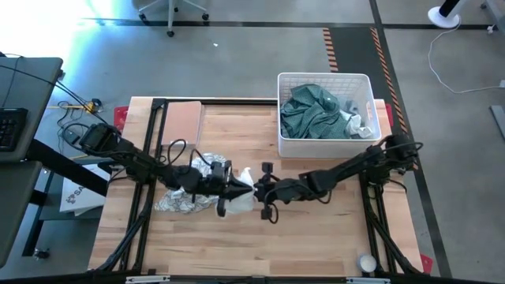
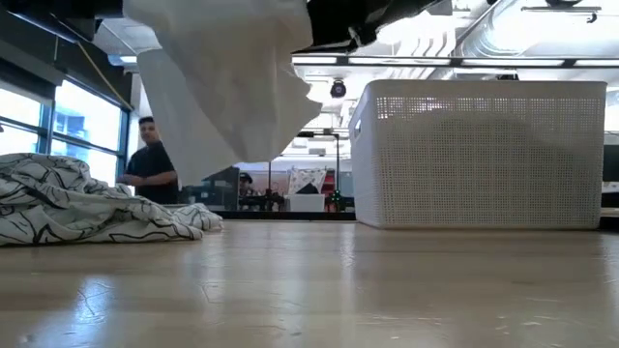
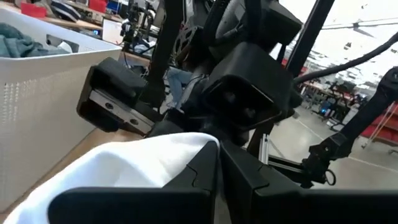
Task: Sort clothes
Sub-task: Put the white short into the white laundry bin
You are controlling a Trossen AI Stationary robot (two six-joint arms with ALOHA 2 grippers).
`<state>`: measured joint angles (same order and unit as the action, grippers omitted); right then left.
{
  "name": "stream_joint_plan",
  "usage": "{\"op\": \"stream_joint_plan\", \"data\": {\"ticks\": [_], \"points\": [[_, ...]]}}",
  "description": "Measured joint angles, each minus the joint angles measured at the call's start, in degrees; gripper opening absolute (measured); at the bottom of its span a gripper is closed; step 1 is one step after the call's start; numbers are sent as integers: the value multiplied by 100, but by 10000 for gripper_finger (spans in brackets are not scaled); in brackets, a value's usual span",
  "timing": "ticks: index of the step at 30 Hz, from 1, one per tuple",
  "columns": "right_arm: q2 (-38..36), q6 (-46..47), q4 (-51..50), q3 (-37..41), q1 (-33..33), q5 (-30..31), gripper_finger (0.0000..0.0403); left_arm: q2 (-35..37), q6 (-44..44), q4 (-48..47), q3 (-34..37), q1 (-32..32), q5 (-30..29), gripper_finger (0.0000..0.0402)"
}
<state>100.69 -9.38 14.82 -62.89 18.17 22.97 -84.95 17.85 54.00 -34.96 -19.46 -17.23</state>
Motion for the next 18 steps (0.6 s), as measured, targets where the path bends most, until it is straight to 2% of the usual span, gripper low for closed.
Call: {"op": "stream_joint_plan", "data": {"ticks": [7, 12, 15, 18], "points": [[-534, -207, -643, 0, 298, 631, 3, 94, -60, -175, 0, -136, -225, 22], [-1116, -164, -1423, -2, 412, 1375, 2, 220, -55, -716, 0, -218, -634, 23], [-1478, -142, -1935, -2, 502, 2043, 1, 229, -11, -1000, 0, -286, -989, 23], [-1957, -299, -2315, -2, 549, 3122, 1, 229, 7, -1265, 0, -324, -1371, 23]]}}
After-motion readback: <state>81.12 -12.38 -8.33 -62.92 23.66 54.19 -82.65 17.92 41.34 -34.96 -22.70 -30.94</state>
